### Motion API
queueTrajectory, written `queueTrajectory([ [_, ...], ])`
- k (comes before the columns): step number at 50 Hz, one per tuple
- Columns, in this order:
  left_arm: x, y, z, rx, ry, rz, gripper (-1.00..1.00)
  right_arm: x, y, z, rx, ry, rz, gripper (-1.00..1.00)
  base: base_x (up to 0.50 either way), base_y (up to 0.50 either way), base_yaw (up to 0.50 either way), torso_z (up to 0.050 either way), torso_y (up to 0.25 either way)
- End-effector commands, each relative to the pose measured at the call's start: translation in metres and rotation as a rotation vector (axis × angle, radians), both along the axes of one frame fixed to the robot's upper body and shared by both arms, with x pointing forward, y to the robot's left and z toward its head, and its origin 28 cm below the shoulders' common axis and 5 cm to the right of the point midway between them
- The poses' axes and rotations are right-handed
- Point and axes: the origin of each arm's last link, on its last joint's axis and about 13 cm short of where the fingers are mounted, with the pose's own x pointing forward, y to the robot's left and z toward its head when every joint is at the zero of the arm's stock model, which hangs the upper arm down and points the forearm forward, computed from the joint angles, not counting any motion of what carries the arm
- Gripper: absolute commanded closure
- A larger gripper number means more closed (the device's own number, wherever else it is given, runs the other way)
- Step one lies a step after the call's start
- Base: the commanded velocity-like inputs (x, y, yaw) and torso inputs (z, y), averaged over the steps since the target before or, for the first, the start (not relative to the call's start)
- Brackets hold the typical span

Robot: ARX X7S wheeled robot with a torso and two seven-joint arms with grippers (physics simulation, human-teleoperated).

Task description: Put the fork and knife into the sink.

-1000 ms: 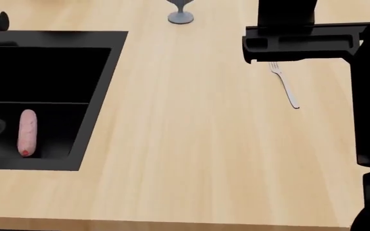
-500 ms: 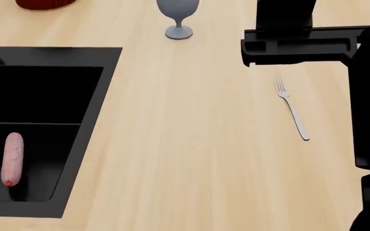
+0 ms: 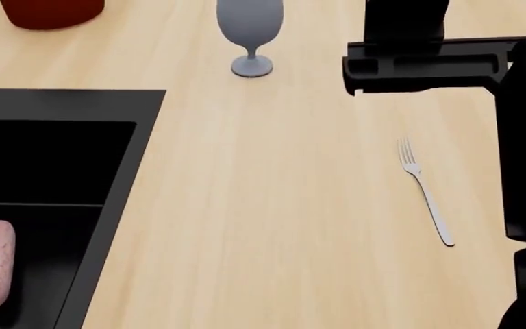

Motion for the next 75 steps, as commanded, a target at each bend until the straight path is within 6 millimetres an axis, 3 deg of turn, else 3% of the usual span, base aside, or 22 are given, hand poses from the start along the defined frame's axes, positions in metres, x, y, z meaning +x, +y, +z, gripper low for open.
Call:
queueTrajectory([
  [1, -0.001, 0.002, 0.001, -0.024, -0.006, 0.002, -1.0, 0.002, -0.001, 0.003, 0.026, -0.007, 0.02, -1.0, 0.0, 0.0, 0.0, 0.0, 0.0],
  [10, 0.001, 0.004, 0.0, -0.026, 0.002, 0.005, -1.0, 0.014, -0.003, 0.008, 0.036, 0.116, 0.026, -1.0, 0.0, 0.0, 0.0, 0.0, 0.0],
  [33, 0.004, 0.001, -0.002, -0.011, 0.016, 0.012, -1.0, 0.1, -0.037, -0.006, 0.149, 0.559, -0.075, -1.0, 0.0, 0.0, 0.0, 0.0, 0.0],
  [46, 0.005, 0.0, -0.004, -0.003, 0.022, 0.013, -1.0, 0.112, -0.034, -0.01, 0.158, 0.741, 0.011, -1.0, 0.0, 0.0, 0.0, 0.0, 0.0],
  [75, 0.008, -0.001, -0.005, 0.004, 0.03, 0.022, -1.0, 0.129, -0.035, -0.043, 0.132, 0.871, 0.047, -1.0, 0.0, 0.0, 0.0, 0.0, 0.0],
])
